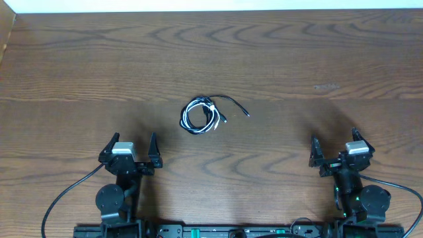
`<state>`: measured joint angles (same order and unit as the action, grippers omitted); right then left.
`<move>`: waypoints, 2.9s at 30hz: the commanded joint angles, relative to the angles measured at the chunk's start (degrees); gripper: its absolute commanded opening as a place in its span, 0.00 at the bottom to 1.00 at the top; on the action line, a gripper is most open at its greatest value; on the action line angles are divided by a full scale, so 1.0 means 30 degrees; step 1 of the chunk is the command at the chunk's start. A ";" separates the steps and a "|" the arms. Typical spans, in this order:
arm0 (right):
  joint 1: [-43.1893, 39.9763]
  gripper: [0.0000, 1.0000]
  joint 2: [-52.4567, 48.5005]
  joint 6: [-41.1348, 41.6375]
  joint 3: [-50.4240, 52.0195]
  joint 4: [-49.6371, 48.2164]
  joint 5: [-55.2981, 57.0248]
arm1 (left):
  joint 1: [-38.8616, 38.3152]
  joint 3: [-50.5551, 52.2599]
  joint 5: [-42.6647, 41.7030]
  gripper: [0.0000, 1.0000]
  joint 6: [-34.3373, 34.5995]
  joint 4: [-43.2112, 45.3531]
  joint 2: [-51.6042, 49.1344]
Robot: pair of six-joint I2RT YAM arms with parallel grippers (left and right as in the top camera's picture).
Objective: Untangle cables
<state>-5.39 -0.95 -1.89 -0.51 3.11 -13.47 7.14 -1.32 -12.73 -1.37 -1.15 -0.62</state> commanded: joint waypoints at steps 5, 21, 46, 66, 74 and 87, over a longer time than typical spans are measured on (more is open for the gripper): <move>-0.0015 0.99 0.0138 0.0051 0.0066 0.0029 0.0000 | 0.0109 0.0364 0.0109 0.97 -0.0182 -0.0605 0.0102; -0.0015 0.99 0.0138 0.0044 0.0066 0.0036 0.0000 | 0.0109 0.0364 0.0109 0.97 -0.0182 -0.0605 0.0102; -0.0015 0.99 0.0138 0.0051 0.0066 0.0036 0.0000 | 0.0109 0.0364 0.0109 0.97 -0.0182 -0.0597 0.0102; -0.0015 0.99 0.0138 0.0044 0.0066 0.0029 0.0000 | 0.0109 0.0364 0.0109 0.98 -0.0182 -0.0605 0.0102; -0.0015 0.99 0.0138 0.0044 0.0066 0.0029 0.0000 | 0.0117 0.0364 0.0109 0.97 -0.0182 -0.0605 0.0102; -0.0015 0.99 0.0138 0.0044 0.0066 0.0036 0.0000 | 0.0117 0.0364 0.0109 0.97 -0.0182 -0.0605 0.0102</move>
<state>-5.39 -0.95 -1.89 -0.51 3.14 -13.50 7.14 -1.32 -12.73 -1.39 -1.15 -0.62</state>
